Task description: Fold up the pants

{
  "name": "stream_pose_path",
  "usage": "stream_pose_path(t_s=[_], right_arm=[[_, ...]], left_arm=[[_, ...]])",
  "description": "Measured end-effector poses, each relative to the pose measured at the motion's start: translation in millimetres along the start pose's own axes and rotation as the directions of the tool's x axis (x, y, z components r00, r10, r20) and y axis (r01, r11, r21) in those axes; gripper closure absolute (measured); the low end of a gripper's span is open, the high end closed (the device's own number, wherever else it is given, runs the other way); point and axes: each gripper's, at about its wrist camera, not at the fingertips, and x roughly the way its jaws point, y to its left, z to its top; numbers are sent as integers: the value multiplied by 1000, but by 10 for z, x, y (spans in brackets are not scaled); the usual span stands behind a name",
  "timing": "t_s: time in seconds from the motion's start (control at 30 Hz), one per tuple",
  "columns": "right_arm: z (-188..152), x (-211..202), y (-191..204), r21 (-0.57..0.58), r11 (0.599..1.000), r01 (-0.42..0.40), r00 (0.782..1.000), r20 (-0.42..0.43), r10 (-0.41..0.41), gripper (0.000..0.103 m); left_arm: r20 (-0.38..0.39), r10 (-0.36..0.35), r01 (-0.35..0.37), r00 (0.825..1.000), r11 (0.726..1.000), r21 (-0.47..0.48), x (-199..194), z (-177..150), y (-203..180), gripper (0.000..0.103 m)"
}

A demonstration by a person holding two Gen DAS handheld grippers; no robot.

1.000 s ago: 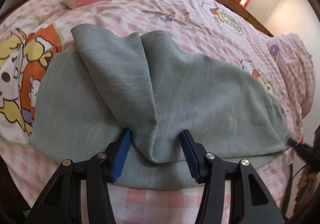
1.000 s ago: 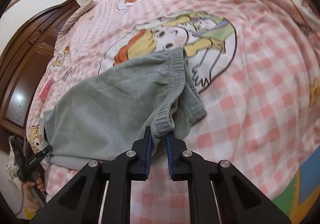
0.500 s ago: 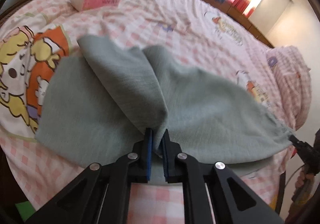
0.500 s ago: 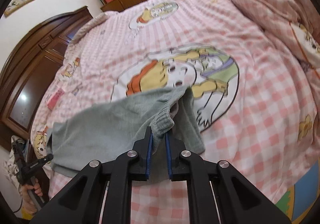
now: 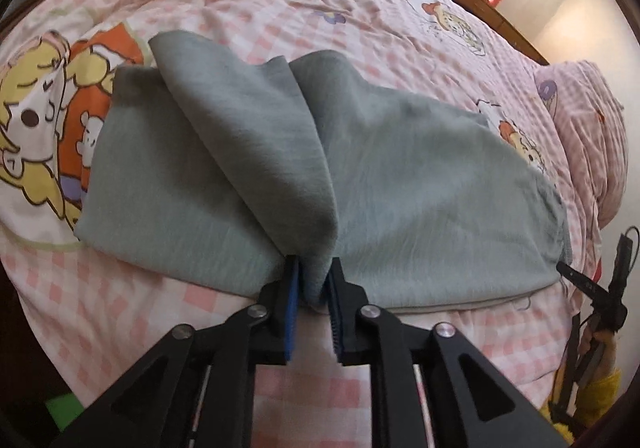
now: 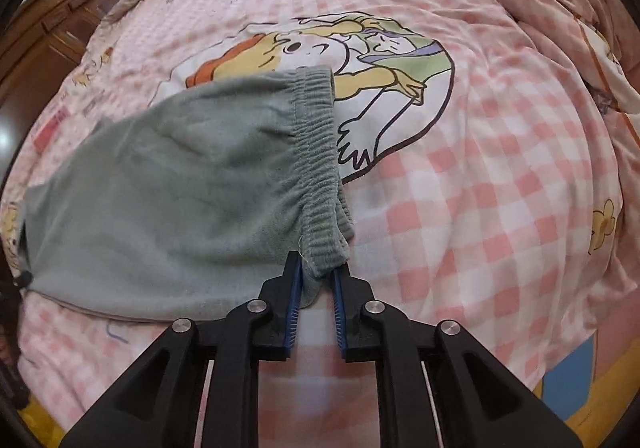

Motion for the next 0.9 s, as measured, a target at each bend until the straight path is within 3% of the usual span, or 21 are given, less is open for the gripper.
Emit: stream_pose_path(t_s=[0.07,0.13,0.3,0.53,0.63,0.8,0.9], right_arm=[[26,-36,14,-14,999,42,999,-2,-42,76],[44,-109,49,-28,995,92,996,6,-91,72],[107,-457,173,-28,991,133,988,79,-130,70],[205,-524,685,-94,995,34,995,98,-24,69],[182,-367,933,-123,992,-24,998,61,32,69],[45,-122,1250,-147,983,-110,994,0,111,69],[-19,-14,1350,-142,979,-147,989,-27,145,69]], left_arm=[[24,16,-17,1000,1000,24,-73,-23,-12,69],[53,35,-37,998,999,32,-166,-40,-2,62],[124,52,-56,991,998,30,-423,33,50,53],[203,95,-98,975,995,5,-343,533,-88,48],[191,134,-136,972,991,-1,-156,687,-116,48],[171,243,-244,955,970,-16,193,786,-50,48],[156,245,-240,957,969,-50,321,787,49,48]])
